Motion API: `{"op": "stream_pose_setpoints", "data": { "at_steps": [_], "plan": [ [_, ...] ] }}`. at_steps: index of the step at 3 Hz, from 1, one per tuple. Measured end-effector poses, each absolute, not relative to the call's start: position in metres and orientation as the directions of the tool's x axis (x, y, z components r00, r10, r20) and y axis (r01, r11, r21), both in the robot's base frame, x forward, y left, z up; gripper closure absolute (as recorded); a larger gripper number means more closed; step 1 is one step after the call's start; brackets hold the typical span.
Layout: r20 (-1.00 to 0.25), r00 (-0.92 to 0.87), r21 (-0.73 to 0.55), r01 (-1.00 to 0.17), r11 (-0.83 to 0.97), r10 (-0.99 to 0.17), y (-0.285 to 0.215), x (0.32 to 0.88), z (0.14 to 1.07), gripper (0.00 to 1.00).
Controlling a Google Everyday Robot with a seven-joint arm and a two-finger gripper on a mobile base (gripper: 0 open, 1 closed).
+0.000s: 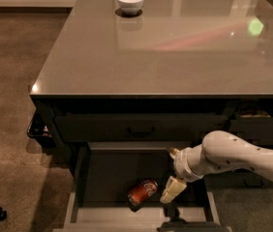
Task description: Pick coke can from middle drawer and place on counter
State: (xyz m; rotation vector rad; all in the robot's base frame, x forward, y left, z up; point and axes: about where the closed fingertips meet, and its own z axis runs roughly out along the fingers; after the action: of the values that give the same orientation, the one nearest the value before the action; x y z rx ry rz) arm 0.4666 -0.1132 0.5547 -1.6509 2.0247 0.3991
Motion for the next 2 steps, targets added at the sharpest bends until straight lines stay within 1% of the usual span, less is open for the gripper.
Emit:
{"op": "stream_pose_setpoints", "data": {
  "at_steps": [1,2],
  "plan": [
    [-0.577,-0.115,-0.054,-0.982,0.179,-0.808,-0.084,0.468,0.508,0.0],
    [-0.635,-0.088,-0.046,-0.987,0.151,-0.767,-0.043,0.473,0.423,0.0]
  ]
}}
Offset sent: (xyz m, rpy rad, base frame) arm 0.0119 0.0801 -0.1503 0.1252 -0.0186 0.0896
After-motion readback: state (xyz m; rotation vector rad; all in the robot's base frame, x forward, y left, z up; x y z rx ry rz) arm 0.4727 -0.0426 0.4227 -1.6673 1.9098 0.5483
